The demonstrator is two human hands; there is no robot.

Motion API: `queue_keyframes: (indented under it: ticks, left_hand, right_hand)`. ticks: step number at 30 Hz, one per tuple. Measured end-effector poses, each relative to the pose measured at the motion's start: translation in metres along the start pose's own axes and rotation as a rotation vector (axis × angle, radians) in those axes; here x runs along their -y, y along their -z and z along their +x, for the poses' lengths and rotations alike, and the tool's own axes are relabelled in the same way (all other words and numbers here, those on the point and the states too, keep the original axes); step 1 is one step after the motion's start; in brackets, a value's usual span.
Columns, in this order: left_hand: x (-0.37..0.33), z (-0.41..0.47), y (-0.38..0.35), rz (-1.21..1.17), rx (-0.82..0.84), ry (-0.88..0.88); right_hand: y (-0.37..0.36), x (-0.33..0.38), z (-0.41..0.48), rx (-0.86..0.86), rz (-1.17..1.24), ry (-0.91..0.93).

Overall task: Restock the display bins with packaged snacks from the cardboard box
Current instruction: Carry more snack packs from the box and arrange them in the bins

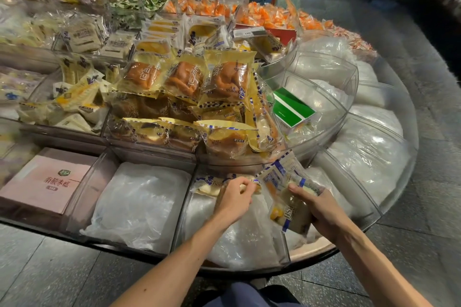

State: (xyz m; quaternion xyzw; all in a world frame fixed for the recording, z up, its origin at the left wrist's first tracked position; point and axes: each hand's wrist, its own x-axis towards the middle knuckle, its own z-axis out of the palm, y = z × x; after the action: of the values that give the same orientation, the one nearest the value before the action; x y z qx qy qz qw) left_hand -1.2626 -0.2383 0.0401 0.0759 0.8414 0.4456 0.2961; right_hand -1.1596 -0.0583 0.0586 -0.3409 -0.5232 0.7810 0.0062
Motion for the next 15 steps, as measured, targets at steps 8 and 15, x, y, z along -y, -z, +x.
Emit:
queue_keyframes:
  ticks: [8, 15]
  left_hand:
    - [0.001, -0.037, 0.012, -0.119, 0.217, -0.022]
    - [0.032, -0.056, 0.051, -0.29, 0.189, 0.049]
  right_hand:
    - [-0.037, -0.013, -0.012, 0.149, -0.102, -0.009]
    - [-0.06, -0.009, -0.013, 0.153, -0.173, -0.148]
